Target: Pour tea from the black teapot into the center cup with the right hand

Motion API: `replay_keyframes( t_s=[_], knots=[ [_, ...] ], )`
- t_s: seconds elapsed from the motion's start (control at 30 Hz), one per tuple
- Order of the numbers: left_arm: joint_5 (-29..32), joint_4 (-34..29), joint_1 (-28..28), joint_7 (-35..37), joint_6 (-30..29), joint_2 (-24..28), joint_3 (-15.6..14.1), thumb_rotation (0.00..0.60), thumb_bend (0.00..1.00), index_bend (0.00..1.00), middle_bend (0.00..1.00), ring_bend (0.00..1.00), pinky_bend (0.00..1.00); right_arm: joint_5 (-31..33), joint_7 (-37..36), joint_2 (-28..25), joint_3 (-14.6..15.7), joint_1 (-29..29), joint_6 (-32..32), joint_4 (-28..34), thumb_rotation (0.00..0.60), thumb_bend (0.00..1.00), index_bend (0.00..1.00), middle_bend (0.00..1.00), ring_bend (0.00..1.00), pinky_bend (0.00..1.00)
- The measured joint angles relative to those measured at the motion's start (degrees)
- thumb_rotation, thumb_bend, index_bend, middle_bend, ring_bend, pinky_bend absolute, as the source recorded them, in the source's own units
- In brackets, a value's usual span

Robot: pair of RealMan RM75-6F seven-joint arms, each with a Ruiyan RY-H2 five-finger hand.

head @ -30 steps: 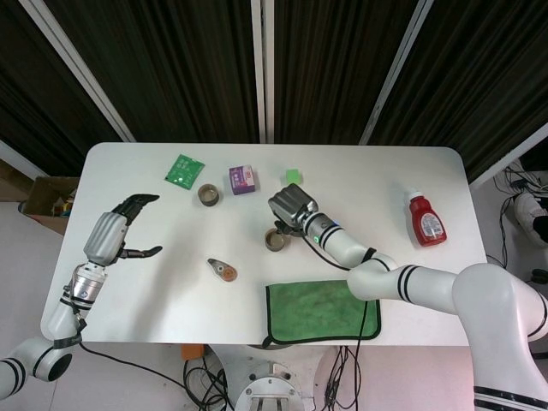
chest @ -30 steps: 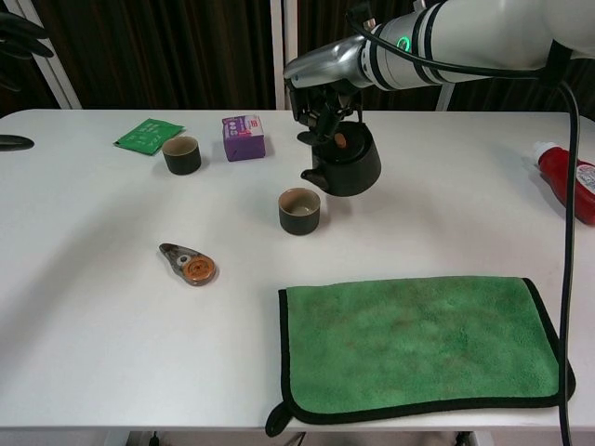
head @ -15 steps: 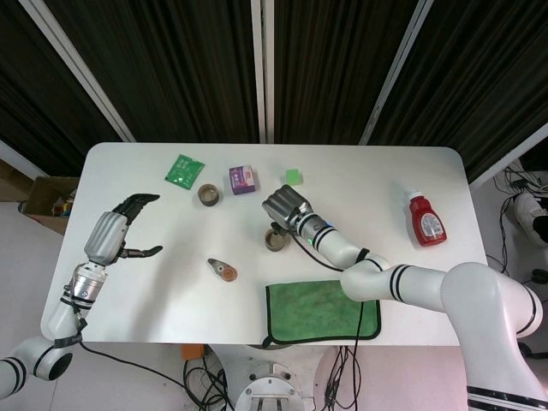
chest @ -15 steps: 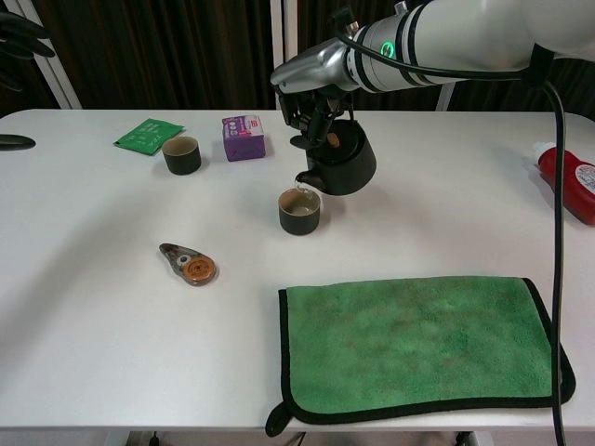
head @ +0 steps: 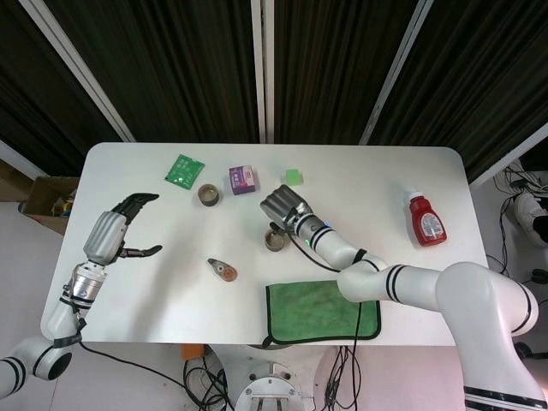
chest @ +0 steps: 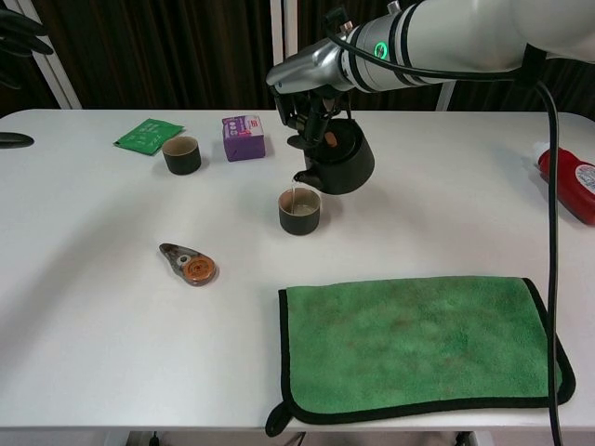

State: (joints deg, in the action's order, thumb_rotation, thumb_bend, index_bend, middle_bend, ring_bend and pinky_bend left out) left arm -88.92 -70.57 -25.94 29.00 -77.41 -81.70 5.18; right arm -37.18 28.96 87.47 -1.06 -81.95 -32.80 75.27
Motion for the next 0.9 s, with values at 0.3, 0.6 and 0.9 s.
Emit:
replay_keyframes(
  t_s=[0.3,0.6,0.9],
  knots=[
    [-0.02,0.02,0.01,-0.04,-0.09,-0.03,-0.01,0.6,0.06,0.17,0.18,0.16,0.3,0.5,1.22,-0.24,0.58,-0.62,-0.68,0.38,0.581,0.85,1.0,0.94,0.78,0.49],
    [0.04,0.04,0.15,0.06,-0.22,0.05,-0.04,0.6,0.06,0.17,0.18,0.16,0.3,0.55,2.93,-0.16,1.14,-1.25,-1.67,0.65,0.583,0.85,1.0,0.94,0.78,0.49],
    [0.01,0.13,0.09,0.16,-0.17,0.02,-0.03,0.6,0.06,0.17,0.18,0.16,0.3,1.13,3.68,-0.11,1.3,-1.47,-2.02,0.76,0.581,0.85,1.0,0.94,0.78,0.49]
  ],
)
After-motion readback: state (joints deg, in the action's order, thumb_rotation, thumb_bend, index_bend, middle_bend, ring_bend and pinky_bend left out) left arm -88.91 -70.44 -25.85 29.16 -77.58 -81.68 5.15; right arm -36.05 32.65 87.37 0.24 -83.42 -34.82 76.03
